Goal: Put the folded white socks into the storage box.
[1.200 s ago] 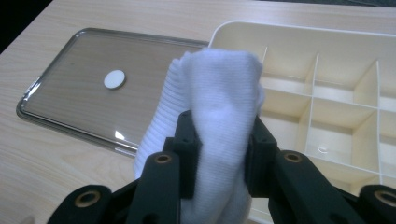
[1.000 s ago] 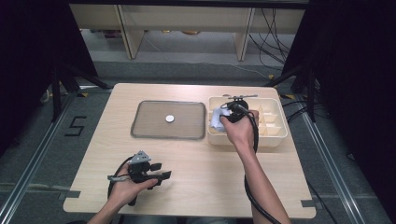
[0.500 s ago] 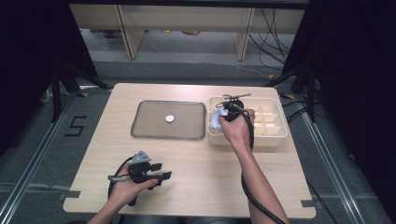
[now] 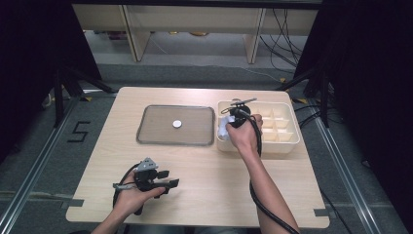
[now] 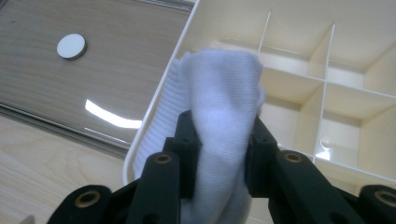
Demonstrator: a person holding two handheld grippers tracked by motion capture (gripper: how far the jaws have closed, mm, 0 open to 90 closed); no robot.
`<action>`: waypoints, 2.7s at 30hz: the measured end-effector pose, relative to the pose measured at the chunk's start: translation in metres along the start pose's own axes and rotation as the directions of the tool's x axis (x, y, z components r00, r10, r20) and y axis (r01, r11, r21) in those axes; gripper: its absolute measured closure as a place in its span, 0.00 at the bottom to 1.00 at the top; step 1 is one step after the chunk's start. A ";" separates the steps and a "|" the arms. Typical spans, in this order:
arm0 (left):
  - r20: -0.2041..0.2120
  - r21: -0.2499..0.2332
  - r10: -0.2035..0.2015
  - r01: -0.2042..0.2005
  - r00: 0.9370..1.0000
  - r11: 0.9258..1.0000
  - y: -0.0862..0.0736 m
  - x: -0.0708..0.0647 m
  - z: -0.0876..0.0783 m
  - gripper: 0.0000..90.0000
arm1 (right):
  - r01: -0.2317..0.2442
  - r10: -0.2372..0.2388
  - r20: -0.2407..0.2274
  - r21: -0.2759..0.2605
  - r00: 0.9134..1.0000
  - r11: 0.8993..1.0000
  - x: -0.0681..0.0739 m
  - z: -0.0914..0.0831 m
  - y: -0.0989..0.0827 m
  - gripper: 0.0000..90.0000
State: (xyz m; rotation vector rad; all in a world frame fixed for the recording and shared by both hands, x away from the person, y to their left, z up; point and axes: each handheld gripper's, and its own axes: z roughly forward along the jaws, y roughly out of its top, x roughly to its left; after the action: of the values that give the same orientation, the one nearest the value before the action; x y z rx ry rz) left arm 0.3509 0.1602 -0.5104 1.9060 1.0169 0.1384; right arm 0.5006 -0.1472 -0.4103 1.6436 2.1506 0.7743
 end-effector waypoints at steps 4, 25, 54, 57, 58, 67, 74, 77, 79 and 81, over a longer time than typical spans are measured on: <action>0.000 0.002 -0.002 0.002 1.000 1.000 0.000 0.000 0.000 0.44 | 0.009 -0.009 0.002 0.017 1.000 1.000 0.003 0.004 0.000 0.80; -0.002 -0.001 0.004 -0.004 1.000 1.000 0.001 0.001 0.000 0.44 | 0.034 -0.037 0.050 0.056 0.998 0.998 0.010 0.018 -0.002 0.80; 0.001 0.001 0.007 -0.007 1.000 1.000 0.001 0.000 0.001 0.44 | 0.035 -0.043 0.071 0.110 0.997 0.993 0.011 0.027 -0.001 0.80; 0.002 0.004 0.008 -0.008 1.000 1.000 0.001 0.000 0.001 0.44 | 0.036 -0.045 0.074 0.117 0.996 0.992 0.013 0.028 -0.001 0.80; 0.001 0.004 0.010 -0.010 1.000 1.000 0.001 0.000 0.001 0.44 | 0.043 -0.051 0.072 0.116 0.996 0.992 0.013 0.028 -0.001 0.80; 0.001 0.004 0.010 -0.010 1.000 1.000 0.001 0.000 0.001 0.44 | 0.051 -0.063 0.082 0.137 0.995 0.989 0.013 0.030 0.001 0.80; -0.007 0.000 0.007 -0.007 1.000 1.000 0.001 -0.002 0.001 0.44 | 0.039 -0.050 0.071 0.145 0.996 0.989 0.012 0.032 0.001 0.79; -0.005 0.006 0.013 -0.013 1.000 1.000 0.001 -0.002 0.001 0.44 | 0.044 -0.054 0.070 0.143 0.996 0.989 0.011 0.032 0.001 0.79; 0.003 0.002 0.008 -0.008 1.000 1.000 0.001 -0.001 0.001 0.44 | 0.033 -0.041 0.050 0.144 0.998 0.989 0.009 0.032 0.001 0.77; 0.000 0.004 0.008 -0.008 1.000 1.000 0.001 -0.001 0.000 0.44 | 0.004 -0.009 0.037 0.139 0.999 0.990 0.006 0.031 0.002 0.73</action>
State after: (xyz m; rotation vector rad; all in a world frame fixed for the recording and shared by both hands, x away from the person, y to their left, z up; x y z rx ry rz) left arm 0.3511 0.1595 -0.5094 1.9136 1.0108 0.1409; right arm 0.5173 -0.1346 -0.4333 1.7026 2.2267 0.5986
